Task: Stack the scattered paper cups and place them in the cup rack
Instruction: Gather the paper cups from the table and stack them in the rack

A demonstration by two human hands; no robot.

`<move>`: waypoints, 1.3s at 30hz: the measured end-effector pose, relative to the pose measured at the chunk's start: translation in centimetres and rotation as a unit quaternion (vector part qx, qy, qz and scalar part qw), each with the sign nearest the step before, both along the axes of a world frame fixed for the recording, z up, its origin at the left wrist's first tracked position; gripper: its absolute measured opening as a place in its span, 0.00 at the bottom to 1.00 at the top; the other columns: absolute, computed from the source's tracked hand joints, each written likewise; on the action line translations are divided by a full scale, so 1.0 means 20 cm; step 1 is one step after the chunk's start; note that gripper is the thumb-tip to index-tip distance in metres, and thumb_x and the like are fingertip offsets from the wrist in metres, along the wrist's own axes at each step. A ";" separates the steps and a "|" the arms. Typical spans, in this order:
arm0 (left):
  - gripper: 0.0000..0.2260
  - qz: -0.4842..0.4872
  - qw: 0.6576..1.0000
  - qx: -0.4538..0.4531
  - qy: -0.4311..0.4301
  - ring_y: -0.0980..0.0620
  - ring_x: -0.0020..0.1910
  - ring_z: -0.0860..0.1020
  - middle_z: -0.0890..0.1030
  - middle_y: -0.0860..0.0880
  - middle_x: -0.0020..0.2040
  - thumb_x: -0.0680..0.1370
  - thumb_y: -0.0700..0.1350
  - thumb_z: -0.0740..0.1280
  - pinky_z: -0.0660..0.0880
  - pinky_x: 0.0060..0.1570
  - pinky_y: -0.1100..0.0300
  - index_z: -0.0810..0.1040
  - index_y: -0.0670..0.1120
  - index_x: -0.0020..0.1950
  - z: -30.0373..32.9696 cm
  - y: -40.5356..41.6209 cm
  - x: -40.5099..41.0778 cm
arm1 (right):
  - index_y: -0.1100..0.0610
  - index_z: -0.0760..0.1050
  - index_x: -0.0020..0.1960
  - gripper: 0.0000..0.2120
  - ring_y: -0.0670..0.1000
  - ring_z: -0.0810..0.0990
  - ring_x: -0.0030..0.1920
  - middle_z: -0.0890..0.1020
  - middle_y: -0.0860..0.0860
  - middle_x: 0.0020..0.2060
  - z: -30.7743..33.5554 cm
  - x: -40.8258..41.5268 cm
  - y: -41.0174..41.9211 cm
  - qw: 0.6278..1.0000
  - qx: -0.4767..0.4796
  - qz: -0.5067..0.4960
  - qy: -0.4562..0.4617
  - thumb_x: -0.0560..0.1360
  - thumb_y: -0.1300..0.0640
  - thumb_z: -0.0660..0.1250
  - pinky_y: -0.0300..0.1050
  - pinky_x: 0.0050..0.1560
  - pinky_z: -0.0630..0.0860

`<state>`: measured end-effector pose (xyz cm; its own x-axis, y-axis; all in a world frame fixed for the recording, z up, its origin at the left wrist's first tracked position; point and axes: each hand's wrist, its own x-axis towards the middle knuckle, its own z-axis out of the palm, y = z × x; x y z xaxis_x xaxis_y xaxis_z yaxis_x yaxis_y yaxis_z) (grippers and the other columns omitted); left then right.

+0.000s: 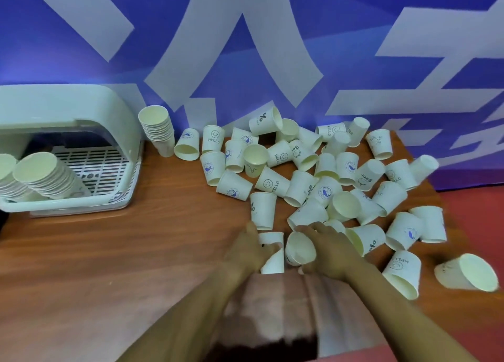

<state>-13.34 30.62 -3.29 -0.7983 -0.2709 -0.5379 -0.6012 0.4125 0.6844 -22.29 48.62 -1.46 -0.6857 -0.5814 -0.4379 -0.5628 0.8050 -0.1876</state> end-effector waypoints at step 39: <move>0.36 0.044 0.968 -0.172 0.177 0.47 0.63 0.69 0.68 0.48 0.64 0.67 0.49 0.74 0.68 0.60 0.56 0.61 0.51 0.70 0.44 -1.51 0.66 | 0.44 0.70 0.58 0.31 0.46 0.74 0.51 0.73 0.43 0.52 0.30 0.43 -1.51 0.978 -0.204 -0.027 -0.021 0.59 0.31 0.67 0.47 0.50 0.75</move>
